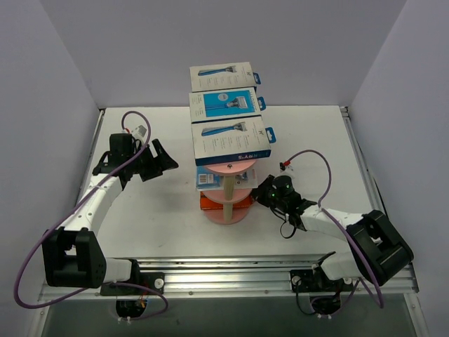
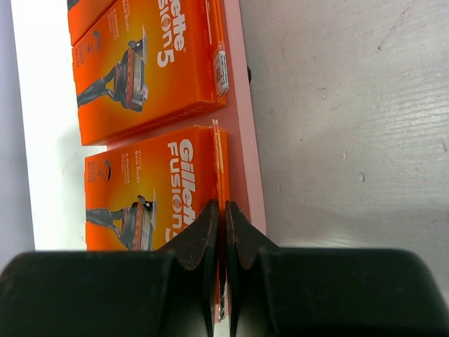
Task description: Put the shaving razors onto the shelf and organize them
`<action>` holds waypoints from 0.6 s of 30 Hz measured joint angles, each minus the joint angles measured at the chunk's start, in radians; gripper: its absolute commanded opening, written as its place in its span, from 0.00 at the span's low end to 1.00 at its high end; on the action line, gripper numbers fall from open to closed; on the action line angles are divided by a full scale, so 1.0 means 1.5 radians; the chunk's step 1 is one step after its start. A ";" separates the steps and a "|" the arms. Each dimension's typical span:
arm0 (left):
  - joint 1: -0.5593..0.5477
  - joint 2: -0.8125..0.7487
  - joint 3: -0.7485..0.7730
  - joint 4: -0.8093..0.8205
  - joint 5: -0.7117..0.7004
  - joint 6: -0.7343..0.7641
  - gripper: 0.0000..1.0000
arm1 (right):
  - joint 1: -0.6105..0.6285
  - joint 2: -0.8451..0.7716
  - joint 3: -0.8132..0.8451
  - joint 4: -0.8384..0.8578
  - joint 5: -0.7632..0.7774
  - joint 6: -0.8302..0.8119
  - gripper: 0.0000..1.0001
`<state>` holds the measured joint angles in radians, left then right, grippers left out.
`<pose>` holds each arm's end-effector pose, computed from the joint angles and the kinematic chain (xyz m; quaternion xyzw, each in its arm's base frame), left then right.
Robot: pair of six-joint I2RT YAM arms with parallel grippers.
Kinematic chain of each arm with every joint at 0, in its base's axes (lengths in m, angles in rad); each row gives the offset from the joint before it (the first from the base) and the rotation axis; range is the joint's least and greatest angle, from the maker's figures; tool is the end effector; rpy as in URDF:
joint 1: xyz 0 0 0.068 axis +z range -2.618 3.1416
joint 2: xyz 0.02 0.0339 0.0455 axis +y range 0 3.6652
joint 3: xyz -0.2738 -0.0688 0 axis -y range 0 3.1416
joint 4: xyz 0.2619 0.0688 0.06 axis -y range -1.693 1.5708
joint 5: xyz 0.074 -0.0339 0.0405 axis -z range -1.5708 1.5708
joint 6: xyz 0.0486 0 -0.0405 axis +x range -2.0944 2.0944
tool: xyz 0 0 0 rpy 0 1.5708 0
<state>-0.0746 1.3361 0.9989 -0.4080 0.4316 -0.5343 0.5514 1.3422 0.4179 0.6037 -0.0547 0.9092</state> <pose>0.3078 -0.0434 0.2697 -0.1202 0.8908 -0.3046 0.3150 0.2370 0.1489 0.1687 0.1285 0.8005 0.4067 0.4210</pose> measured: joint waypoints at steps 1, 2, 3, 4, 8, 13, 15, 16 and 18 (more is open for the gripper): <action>0.000 0.000 0.000 0.000 0.000 0.000 0.85 | 0.000 0.002 0.000 0.001 0.000 0.001 0.00; 0.000 0.000 0.000 0.000 0.000 0.000 0.85 | 0.000 0.004 0.000 0.003 0.000 0.001 0.00; 0.000 0.000 0.000 0.000 0.000 0.000 0.85 | 0.000 0.007 0.000 0.005 0.001 0.002 0.00; 0.000 0.000 0.000 0.000 0.000 0.000 0.85 | 0.000 0.010 0.000 0.005 0.001 0.003 0.00; 0.000 0.000 0.000 0.000 0.000 0.000 0.85 | 0.002 0.016 0.000 0.006 0.004 0.005 0.00; 0.000 0.000 0.000 0.000 0.000 0.000 0.85 | 0.004 0.017 0.000 0.010 0.008 0.005 0.00; 0.000 0.000 -0.001 0.000 0.000 0.000 0.85 | 0.005 0.017 0.000 0.010 0.009 0.005 0.00; 0.000 0.000 -0.001 0.000 0.000 0.000 0.85 | 0.005 0.017 0.000 0.010 0.010 0.006 0.00; 0.000 0.000 -0.002 0.001 0.001 0.000 0.85 | 0.005 0.017 0.000 0.010 0.014 0.006 0.00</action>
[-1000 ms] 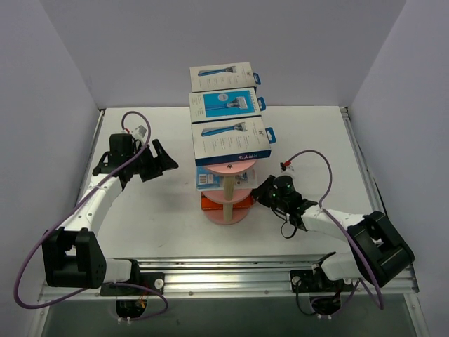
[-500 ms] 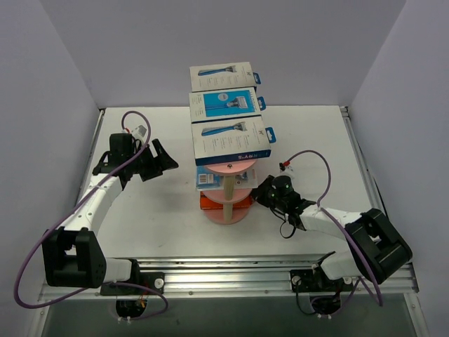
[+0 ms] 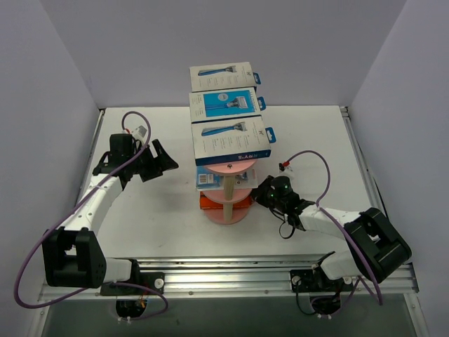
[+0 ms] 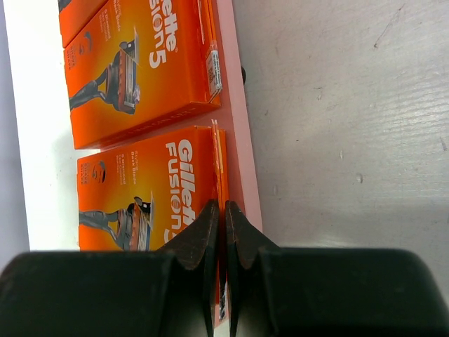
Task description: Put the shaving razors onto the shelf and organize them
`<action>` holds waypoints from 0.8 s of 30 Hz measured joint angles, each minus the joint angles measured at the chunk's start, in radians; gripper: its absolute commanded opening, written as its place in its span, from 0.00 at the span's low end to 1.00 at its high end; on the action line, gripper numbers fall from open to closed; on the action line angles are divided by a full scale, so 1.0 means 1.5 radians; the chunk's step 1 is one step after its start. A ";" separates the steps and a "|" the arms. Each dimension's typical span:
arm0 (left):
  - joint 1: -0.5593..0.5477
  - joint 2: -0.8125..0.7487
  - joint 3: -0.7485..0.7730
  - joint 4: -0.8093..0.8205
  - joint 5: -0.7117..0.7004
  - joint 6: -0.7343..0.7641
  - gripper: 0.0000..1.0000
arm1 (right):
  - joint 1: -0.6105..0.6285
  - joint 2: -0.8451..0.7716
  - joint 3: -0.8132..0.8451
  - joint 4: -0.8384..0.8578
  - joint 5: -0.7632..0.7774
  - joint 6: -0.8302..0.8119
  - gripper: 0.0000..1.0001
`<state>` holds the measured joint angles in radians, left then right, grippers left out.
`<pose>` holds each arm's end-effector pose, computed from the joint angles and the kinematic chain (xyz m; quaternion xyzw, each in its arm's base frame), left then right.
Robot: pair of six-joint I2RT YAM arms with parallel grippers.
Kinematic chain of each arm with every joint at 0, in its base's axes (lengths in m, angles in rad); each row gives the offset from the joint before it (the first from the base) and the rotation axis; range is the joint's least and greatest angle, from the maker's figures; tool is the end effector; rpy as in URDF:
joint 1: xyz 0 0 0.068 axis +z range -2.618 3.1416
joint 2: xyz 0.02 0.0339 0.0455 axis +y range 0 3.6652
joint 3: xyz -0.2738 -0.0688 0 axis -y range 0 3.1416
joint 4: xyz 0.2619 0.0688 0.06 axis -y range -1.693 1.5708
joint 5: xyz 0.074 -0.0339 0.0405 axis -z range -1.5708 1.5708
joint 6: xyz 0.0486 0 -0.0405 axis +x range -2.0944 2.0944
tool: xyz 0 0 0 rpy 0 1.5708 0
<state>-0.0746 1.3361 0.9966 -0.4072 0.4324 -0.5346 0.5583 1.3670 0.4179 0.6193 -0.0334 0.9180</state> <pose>0.3076 -0.0434 0.2689 -0.1204 0.8910 -0.3048 0.3142 0.2382 0.1507 0.1640 0.1360 0.8021 0.4013 0.4209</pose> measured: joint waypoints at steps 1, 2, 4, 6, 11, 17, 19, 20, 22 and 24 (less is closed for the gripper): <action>0.000 0.000 -0.001 0.000 0.000 0.000 0.85 | 0.000 0.000 0.000 0.000 0.002 0.000 0.00; 0.000 0.000 -0.002 0.000 0.000 0.000 0.85 | 0.000 0.000 0.000 0.000 0.003 0.001 0.00; 0.000 0.000 -0.002 0.000 0.001 0.000 0.85 | 0.001 0.000 0.000 -0.001 0.006 0.001 0.00; 0.000 0.000 -0.002 0.000 0.002 0.000 0.85 | 0.001 0.000 0.000 -0.001 0.009 0.001 0.00; 0.000 0.000 -0.002 0.000 0.003 0.000 0.85 | 0.004 0.009 0.000 0.003 0.016 0.002 0.00; 0.000 0.000 -0.002 0.000 0.005 0.000 0.85 | 0.004 0.014 0.003 0.008 0.018 0.002 0.00; 0.000 0.000 -0.002 0.000 0.006 0.000 0.85 | 0.004 0.016 0.005 0.008 0.019 0.002 0.00; 0.000 0.000 -0.002 0.000 0.007 0.000 0.85 | 0.004 0.016 0.006 0.008 0.019 0.002 0.00; 0.000 0.000 -0.002 0.000 0.007 0.000 0.85 | 0.004 0.018 0.007 0.008 0.019 0.002 0.00; 0.000 0.000 -0.002 0.000 0.007 0.000 0.85 | 0.004 0.019 0.008 0.008 0.020 0.002 0.00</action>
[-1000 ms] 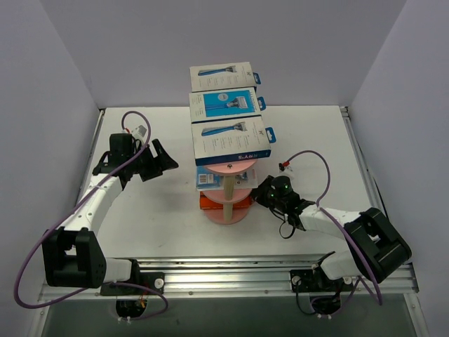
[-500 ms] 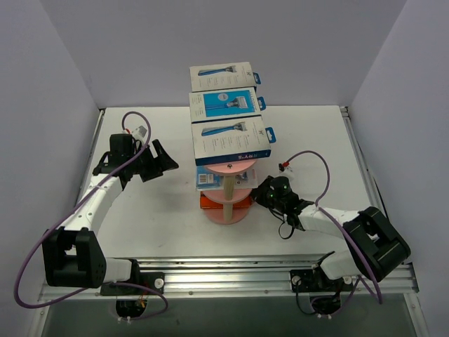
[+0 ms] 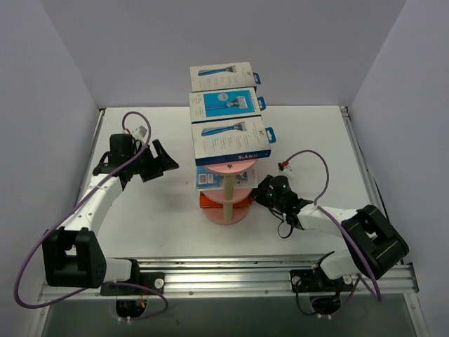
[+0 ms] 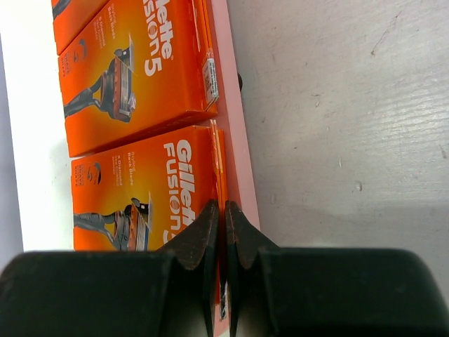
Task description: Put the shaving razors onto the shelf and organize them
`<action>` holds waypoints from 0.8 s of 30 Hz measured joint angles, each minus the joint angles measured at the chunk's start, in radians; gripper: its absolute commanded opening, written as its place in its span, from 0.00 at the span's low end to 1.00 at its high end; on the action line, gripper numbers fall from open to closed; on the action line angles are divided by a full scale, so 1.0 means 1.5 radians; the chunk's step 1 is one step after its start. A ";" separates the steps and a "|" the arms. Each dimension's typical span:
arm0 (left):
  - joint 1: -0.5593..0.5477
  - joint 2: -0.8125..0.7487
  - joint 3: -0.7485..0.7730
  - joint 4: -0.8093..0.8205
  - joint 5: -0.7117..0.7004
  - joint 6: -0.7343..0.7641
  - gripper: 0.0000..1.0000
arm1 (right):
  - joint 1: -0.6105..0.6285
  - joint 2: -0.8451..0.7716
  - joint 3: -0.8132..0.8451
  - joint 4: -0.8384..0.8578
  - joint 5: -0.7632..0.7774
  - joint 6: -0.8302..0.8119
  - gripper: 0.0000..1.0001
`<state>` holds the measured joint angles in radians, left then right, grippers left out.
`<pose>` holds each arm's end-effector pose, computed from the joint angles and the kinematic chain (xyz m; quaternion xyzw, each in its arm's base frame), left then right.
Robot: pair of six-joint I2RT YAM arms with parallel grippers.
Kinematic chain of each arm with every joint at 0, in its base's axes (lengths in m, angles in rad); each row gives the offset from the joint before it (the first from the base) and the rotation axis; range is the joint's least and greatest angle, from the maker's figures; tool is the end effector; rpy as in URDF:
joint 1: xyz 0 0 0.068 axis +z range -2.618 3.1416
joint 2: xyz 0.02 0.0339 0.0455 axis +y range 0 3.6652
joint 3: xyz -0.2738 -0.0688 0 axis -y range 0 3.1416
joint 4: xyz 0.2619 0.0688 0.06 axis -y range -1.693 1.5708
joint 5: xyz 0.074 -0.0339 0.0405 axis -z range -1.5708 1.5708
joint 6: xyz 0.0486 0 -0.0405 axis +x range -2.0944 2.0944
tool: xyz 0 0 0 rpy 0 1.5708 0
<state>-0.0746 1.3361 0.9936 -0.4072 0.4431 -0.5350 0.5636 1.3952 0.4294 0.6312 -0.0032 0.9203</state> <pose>0.3070 -0.0438 0.2680 -0.1187 0.8909 -0.3090 0.3109 0.2419 0.1531 0.1615 0.1437 0.8022 0.3925 0.4263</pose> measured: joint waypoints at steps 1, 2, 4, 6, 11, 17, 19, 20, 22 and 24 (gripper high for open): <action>0.000 0.000 0.000 0.000 0.000 0.000 0.85 | 0.000 0.000 0.001 0.000 0.000 0.000 0.00; 0.000 0.000 0.000 0.000 0.000 0.000 0.85 | 0.000 0.000 0.001 0.000 0.000 0.000 0.00; 0.000 0.000 0.000 0.000 0.001 0.000 0.85 | 0.000 0.002 0.002 -0.001 0.001 0.000 0.00; 0.000 0.000 0.000 0.000 0.001 -0.001 0.85 | 0.000 0.004 0.005 -0.003 0.002 0.000 0.01; 0.000 0.000 0.000 0.000 0.003 -0.002 0.85 | 0.000 0.009 0.014 -0.009 0.003 -0.001 0.02; 0.000 0.000 0.000 0.000 0.004 -0.002 0.85 | 0.000 0.009 0.016 -0.014 0.003 -0.001 0.05; 0.000 0.000 0.000 0.000 0.005 -0.002 0.85 | 0.000 0.009 0.016 -0.016 0.003 -0.002 0.07; 0.000 0.000 0.000 0.000 0.005 -0.002 0.85 | -0.001 0.009 0.016 -0.017 0.004 -0.002 0.09; 0.000 0.000 0.000 0.000 0.005 -0.002 0.85 | -0.001 0.009 0.016 -0.020 0.005 -0.003 0.11; 0.000 0.000 0.000 0.000 0.005 -0.002 0.85 | -0.003 0.009 0.016 -0.023 0.006 -0.003 0.16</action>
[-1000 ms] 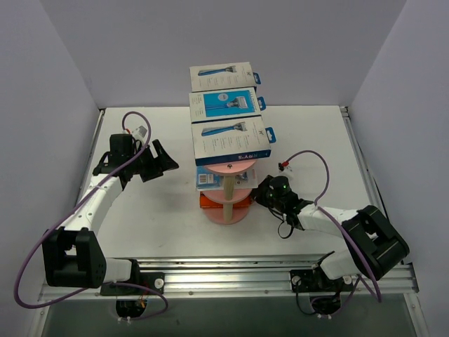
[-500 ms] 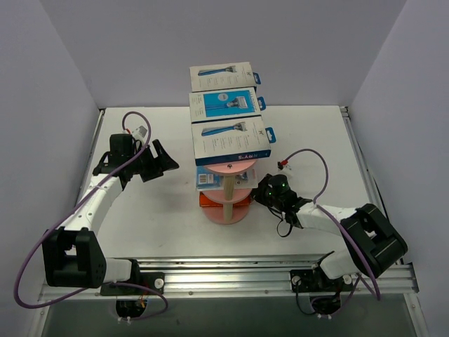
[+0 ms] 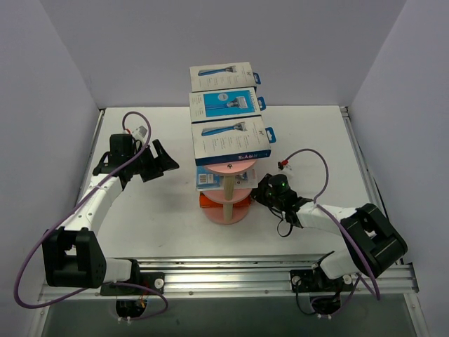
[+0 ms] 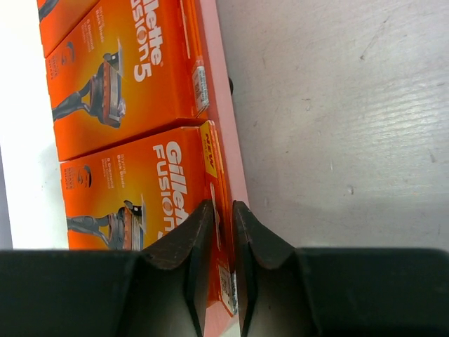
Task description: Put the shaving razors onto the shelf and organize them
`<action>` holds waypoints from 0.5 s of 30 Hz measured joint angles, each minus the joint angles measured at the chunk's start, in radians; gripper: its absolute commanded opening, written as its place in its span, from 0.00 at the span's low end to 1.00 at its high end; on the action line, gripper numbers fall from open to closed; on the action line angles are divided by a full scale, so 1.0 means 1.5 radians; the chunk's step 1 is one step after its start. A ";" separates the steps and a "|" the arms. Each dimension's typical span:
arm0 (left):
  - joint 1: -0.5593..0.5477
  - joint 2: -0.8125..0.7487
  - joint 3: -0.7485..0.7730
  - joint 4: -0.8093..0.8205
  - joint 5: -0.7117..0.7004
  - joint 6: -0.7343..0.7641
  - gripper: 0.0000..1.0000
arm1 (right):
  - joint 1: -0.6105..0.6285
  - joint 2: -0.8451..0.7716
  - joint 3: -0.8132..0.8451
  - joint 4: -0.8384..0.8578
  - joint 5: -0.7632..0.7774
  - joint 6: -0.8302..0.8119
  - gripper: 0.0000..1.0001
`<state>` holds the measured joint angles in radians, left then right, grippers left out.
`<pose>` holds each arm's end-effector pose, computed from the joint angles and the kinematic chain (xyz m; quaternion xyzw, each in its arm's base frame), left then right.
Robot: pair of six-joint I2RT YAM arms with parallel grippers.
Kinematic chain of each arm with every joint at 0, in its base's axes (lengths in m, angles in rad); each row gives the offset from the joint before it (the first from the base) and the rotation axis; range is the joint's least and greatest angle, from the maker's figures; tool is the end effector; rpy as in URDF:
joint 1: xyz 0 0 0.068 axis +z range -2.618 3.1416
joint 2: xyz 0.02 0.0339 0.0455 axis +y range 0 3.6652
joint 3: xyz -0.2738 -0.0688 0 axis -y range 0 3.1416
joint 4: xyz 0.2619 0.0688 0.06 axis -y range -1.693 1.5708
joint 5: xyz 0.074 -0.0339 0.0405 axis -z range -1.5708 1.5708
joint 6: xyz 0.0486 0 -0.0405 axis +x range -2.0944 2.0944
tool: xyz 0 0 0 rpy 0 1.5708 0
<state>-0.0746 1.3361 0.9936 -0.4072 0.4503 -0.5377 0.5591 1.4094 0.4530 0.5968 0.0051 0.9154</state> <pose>0.3069 -0.0441 0.2681 -0.1184 0.8904 -0.3124 0.3093 0.2466 0.1540 0.1612 0.1471 0.8089 0.3811 0.4228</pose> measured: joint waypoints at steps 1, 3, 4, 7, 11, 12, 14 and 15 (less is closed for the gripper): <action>0.000 0.000 0.000 0.000 0.000 0.000 0.85 | -0.002 0.000 0.000 -0.002 0.000 0.000 0.19; 0.000 0.000 0.000 0.000 0.000 0.000 0.85 | -0.003 0.000 0.000 -0.006 0.003 -0.001 0.22; 0.000 0.000 0.000 0.000 0.000 0.000 0.85 | -0.003 0.000 0.001 -0.009 0.004 -0.002 0.23; 0.000 0.000 0.000 0.000 0.000 0.000 0.85 | -0.004 -0.001 0.006 -0.018 0.005 -0.003 0.24; 0.000 0.000 0.000 0.000 0.000 0.000 0.85 | -0.008 -0.009 0.007 -0.026 0.006 -0.005 0.25; 0.000 0.000 0.000 0.000 0.000 0.000 0.85 | -0.010 -0.012 0.007 -0.028 0.006 -0.006 0.25; 0.000 0.000 0.000 0.000 0.000 0.000 0.85 | -0.011 -0.019 0.007 -0.032 0.007 -0.007 0.25; 0.000 0.000 0.000 0.000 0.000 0.000 0.85 | -0.011 -0.022 0.007 -0.034 0.007 -0.008 0.26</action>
<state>-0.0746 1.3361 0.9936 -0.4072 0.4503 -0.5377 0.5423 1.3758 0.4641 0.5461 0.0162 0.9035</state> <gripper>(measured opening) 0.850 0.252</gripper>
